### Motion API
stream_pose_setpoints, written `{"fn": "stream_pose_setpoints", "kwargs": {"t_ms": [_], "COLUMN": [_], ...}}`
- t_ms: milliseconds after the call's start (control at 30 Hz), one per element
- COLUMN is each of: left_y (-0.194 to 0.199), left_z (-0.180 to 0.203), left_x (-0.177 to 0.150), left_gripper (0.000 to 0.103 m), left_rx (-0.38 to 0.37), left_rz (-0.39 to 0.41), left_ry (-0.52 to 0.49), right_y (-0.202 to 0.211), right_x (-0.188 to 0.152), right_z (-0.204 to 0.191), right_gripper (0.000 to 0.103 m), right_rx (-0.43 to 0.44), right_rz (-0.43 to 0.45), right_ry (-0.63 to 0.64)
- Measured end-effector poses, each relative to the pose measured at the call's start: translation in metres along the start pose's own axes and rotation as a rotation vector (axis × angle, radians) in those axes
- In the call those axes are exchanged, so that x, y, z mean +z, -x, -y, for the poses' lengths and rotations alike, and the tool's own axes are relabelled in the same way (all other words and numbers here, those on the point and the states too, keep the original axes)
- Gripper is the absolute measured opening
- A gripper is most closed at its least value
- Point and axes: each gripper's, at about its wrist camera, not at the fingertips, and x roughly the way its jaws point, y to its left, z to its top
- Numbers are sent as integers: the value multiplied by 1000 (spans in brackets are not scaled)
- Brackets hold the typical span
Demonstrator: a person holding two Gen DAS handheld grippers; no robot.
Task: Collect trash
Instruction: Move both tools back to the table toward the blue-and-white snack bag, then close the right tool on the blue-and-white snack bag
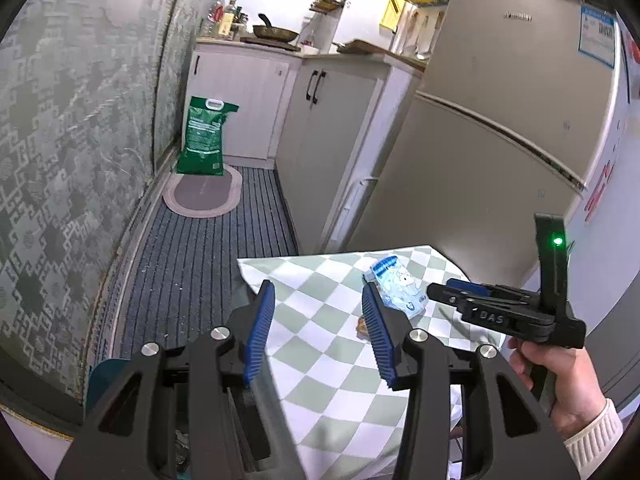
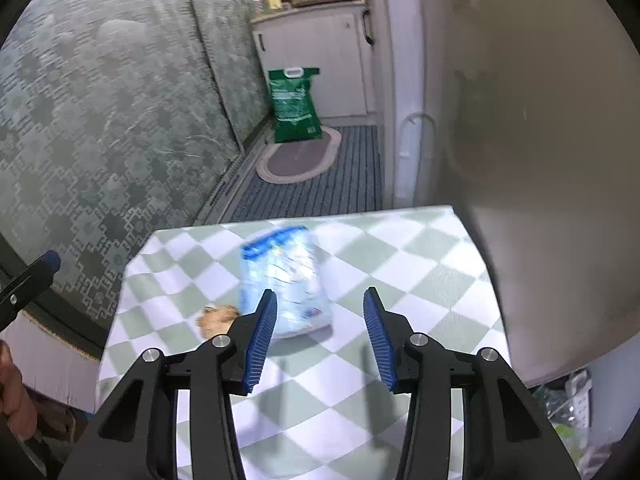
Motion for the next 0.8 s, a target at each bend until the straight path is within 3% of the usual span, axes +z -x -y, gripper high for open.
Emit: {"fn": "stream_pose_setpoints", "kwargs": {"t_ms": [233, 400, 600, 800], "left_y": [-36, -47, -48, -54], "left_z": [14, 24, 26, 17], "left_x": [-5, -7, -7, -5], "left_gripper": [50, 51, 52, 53], "left_rx": [-22, -47, -85, -129], "left_rz": [-63, -83, -84, -101], "left_ry": [1, -5, 4, 74], "right_y": [-23, -24, -9, 2], "right_x": [-2, -4, -4, -6], "right_z": [4, 2, 5, 1], "right_gripper": [32, 9, 0, 0], "right_rx": [53, 57, 65, 98], "right_rz": [-25, -19, 28, 56], "right_ry": [-37, 5, 41, 77]}}
